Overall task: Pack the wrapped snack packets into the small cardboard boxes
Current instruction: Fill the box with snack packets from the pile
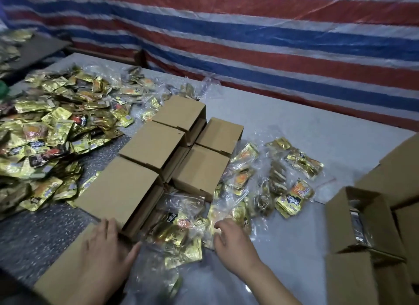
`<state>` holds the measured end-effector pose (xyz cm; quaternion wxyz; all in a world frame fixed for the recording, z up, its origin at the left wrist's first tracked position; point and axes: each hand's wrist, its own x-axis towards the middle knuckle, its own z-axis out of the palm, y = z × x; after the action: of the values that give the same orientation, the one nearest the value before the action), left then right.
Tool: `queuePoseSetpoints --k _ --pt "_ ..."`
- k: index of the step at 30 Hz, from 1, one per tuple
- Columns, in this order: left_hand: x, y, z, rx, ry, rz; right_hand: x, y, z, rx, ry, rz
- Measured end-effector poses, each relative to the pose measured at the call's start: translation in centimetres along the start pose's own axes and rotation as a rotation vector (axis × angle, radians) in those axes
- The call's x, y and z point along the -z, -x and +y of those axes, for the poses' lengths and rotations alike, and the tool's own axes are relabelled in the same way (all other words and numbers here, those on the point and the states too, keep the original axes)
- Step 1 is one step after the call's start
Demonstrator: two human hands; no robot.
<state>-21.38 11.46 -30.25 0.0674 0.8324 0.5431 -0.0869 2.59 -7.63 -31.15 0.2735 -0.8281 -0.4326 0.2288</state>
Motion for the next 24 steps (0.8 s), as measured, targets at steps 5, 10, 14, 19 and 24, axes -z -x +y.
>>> queuePoseSetpoints --k 5,10,14,19,24 --pt "-1.5 1.4 -0.7 0.016 0.070 0.082 -2.2 1.3 -1.9 0.012 0.016 -0.091" --pt "-0.5 -3.7 0.8 -0.041 0.006 0.136 -2.7 1.0 -3.3 0.023 0.057 -0.111" --pt "-0.7 -4.5 1.1 -0.046 -0.057 0.108 -2.2 0.3 -4.7 0.055 0.072 -0.105" --pt "3.0 -1.3 1.0 -0.110 -0.015 0.101 0.6 -0.6 -6.3 0.109 0.010 0.027" --pt "7.2 4.7 3.8 -0.382 0.266 0.111 6.0 -0.4 -7.1 0.214 0.040 0.132"
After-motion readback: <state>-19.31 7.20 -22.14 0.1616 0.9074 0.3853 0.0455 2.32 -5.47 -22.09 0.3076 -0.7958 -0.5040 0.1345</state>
